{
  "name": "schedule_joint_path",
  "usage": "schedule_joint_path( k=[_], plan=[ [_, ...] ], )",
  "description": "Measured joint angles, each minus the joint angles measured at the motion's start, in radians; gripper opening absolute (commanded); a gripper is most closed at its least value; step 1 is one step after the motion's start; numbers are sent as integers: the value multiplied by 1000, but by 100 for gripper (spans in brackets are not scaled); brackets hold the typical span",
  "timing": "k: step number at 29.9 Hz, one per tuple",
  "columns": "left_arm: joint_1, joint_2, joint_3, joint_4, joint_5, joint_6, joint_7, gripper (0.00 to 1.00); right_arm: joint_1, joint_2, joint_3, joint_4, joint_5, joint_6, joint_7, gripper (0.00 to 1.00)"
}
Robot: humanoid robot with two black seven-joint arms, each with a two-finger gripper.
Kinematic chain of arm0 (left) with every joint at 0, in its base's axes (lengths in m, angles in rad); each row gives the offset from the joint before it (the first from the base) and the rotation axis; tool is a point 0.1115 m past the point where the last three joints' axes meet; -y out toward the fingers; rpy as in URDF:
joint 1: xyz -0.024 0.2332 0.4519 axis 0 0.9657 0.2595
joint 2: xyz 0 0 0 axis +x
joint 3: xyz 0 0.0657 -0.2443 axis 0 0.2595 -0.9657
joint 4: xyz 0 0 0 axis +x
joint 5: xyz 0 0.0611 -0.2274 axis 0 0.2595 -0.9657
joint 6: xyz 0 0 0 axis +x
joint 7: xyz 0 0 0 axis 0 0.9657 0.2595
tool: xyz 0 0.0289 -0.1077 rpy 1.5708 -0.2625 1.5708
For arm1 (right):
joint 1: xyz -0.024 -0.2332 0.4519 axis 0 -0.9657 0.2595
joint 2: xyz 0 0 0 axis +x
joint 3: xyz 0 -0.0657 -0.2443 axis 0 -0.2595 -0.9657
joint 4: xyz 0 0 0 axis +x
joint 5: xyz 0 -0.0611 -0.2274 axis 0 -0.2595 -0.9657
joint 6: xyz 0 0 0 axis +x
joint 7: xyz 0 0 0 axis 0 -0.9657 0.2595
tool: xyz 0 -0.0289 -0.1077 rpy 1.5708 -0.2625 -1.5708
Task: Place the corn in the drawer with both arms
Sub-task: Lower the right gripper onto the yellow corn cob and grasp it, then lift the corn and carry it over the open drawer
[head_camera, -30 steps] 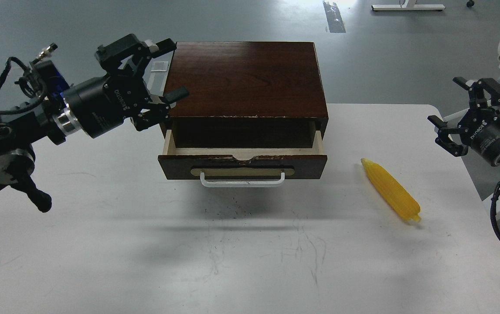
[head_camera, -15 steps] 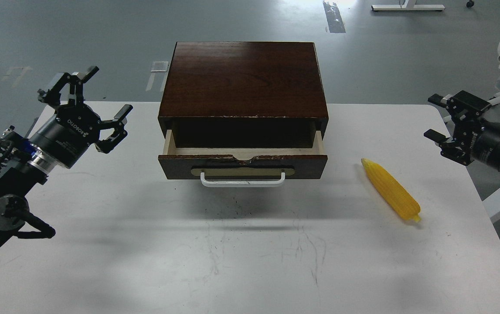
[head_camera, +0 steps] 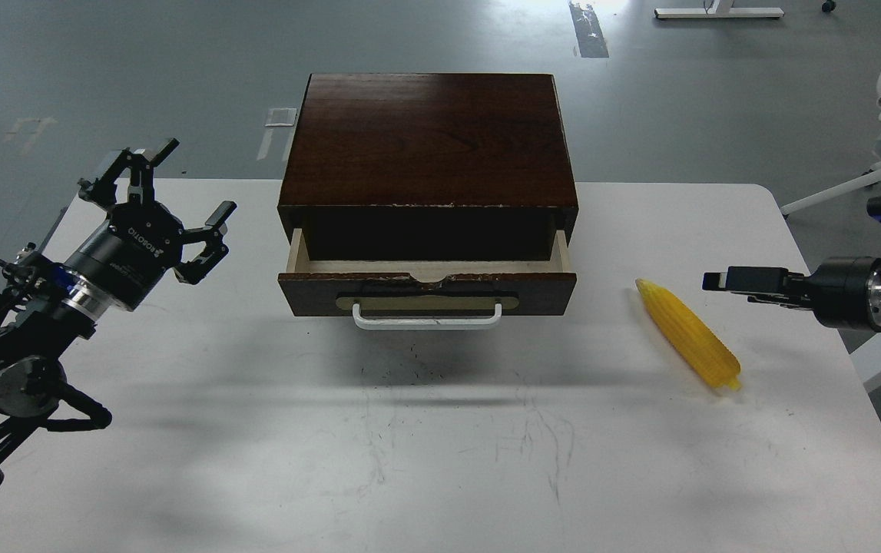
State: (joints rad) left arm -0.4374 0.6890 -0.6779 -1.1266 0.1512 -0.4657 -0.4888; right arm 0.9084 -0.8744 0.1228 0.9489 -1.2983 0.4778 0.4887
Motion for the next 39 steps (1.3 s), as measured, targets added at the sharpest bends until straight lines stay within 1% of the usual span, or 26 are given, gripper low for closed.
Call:
schedule_joint_path(
  k=[4,10,16,17,20,22,23,25,26,27,28,29,30,31,32,37,39],
  plan=[
    [0,0,0,-2,21,-8,0,99,25,19,-71,1,-80,-30,0,98],
    [-1,2,0,-2,28,-16,0,99,88,53,-216,-9,-103,-111,0,94],
    [-1,4,0,-4,28,-16,0,99,98,96,-268,-31,-104,-141,0,90],
    [-1,4,0,-4,28,-16,0,99,98,101,-270,-34,-104,-142,0,89],
    [-1,6,0,-4,28,-16,0,99,96,114,-286,-47,-105,-144,0,79],
    [-1,6,0,-4,28,-16,0,99,96,126,-302,-57,-105,-144,0,77],
    [-1,6,0,-5,28,-16,0,99,97,132,-307,-61,-105,-144,0,71],
    [-1,6,0,-5,28,-16,0,99,98,142,-312,-65,-105,-145,0,62],
    [-1,6,0,-5,28,-17,0,99,98,146,-314,-67,-105,-145,0,56],
    [-1,6,0,-5,28,-17,0,99,99,149,-318,-68,-105,-145,0,56],
    [-1,6,0,-5,28,-18,0,99,99,152,-323,-69,-105,-145,0,46],
    [-1,6,0,-5,28,-18,0,99,99,154,-328,-69,-105,-145,0,32],
    [-1,6,0,-6,28,-19,0,99,99,155,-332,-70,-105,-145,0,25],
    [-1,6,0,-6,28,-19,0,99,99,155,-335,-70,-105,-145,0,16],
    [-1,6,0,-6,28,-19,0,99,99,155,-337,-70,-105,-145,0,10],
    [-1,6,0,-9,28,-19,0,99,101,150,-344,-68,-105,-145,0,0],
    [-1,8,0,-11,28,-19,0,99,101,146,-345,-66,-105,-145,0,0]
  ],
)
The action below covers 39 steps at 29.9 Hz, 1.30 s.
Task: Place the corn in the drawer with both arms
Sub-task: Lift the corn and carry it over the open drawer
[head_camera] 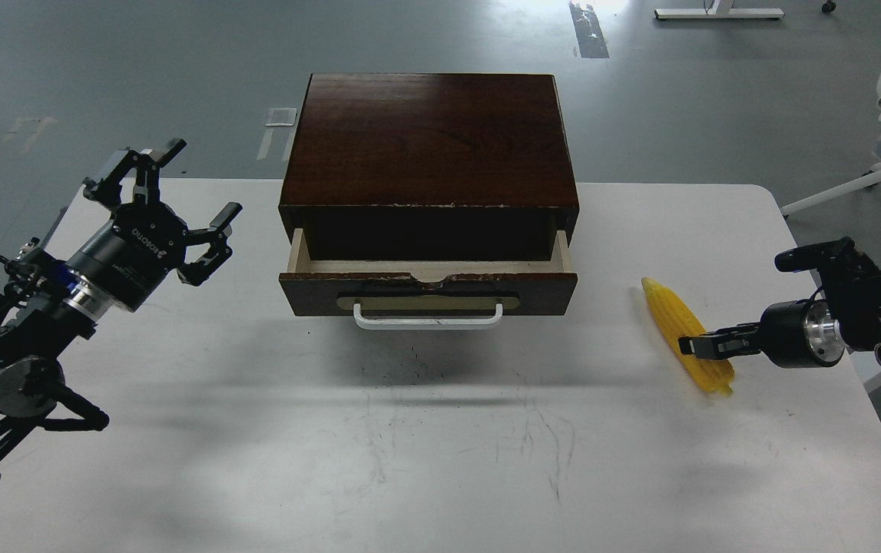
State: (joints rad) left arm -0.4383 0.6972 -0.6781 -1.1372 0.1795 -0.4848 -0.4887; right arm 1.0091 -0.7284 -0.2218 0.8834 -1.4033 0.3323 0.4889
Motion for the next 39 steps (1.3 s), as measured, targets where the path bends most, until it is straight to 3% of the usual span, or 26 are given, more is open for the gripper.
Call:
schedule_joint_path(
  k=[6,13,18,27,33,39],
  plan=[
    [0,3,-4,-3,0,0,0,99,66,-49,4,45,4,1,-1,0],
    [0,4,-14,-3,0,0,0,99,319,-140,5,179,5,2,0,0],
    [-1,4,-22,-3,0,0,0,99,522,-142,-8,248,1,13,0,1],
    [-4,9,-23,-2,0,1,0,99,913,117,-198,336,1,10,0,1],
    [-5,24,-23,-3,0,1,0,99,948,285,-225,351,-47,-16,0,1],
    [-4,39,-26,-4,0,-1,0,99,938,405,-329,350,-124,-172,0,1]
  ],
)
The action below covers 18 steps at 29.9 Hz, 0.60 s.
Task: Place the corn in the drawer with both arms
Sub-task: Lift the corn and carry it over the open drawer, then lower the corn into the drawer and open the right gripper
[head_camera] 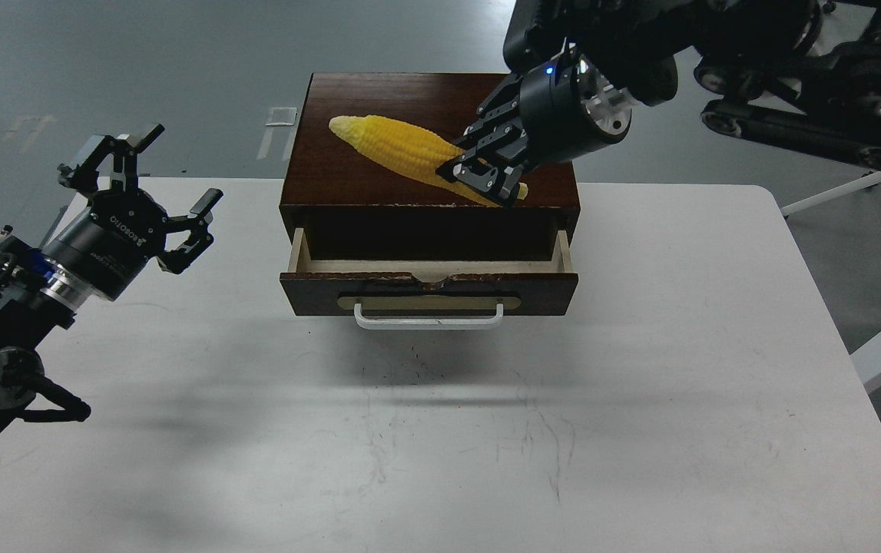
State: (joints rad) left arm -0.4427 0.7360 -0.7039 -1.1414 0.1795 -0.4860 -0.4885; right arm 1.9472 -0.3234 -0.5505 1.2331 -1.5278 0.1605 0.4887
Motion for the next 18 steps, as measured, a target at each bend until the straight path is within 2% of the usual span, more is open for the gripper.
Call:
schedule_joint_path(
  k=[4,13,18],
  plan=[
    [1,4,-4,-1,0,-1,0,99,-15,57,-59,-5,-9,-75,0,1],
    [1,7,-5,-2,0,-1,0,99,-86,131,-104,-89,-92,-152,0,1],
    [1,7,-5,-2,0,-1,-1,99,-98,152,-113,-112,-96,-163,0,6]
  ],
)
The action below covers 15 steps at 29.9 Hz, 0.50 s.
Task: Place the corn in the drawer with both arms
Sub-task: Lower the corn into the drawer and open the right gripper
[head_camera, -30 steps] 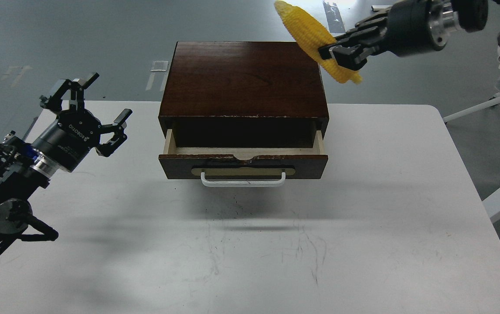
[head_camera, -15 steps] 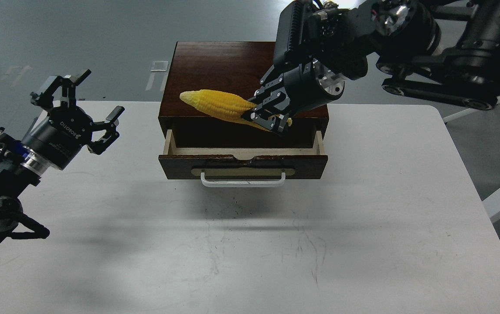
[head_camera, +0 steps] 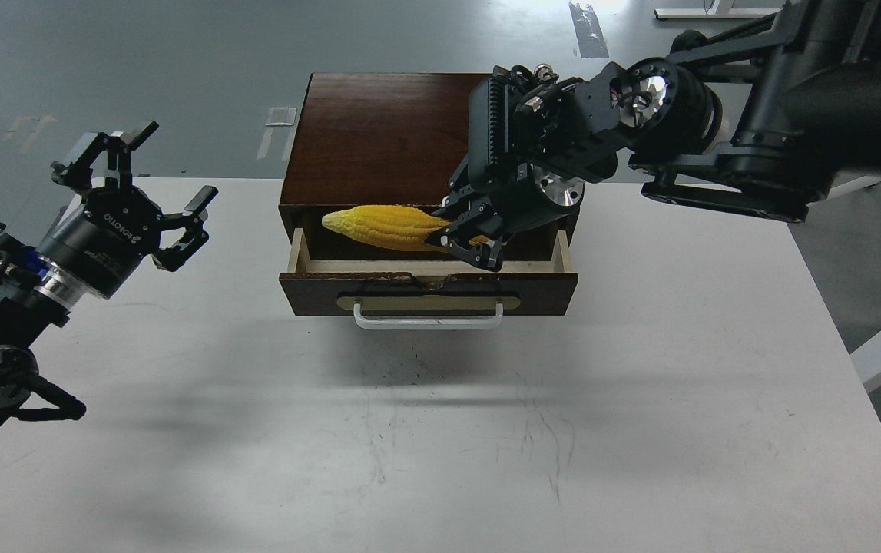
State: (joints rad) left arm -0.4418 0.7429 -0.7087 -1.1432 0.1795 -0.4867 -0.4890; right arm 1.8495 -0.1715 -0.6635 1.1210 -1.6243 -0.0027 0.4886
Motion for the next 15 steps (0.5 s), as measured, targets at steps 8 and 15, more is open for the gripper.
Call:
schedule_joint_path(
  k=[8,15],
  plan=[
    [0,1,0,-1,0,0,0,99,-37,7,-7,-21,0,0,0,20],
    [0,2,0,-1,0,0,0,99,-39,7,-7,-24,0,0,0,44]
  ],
)
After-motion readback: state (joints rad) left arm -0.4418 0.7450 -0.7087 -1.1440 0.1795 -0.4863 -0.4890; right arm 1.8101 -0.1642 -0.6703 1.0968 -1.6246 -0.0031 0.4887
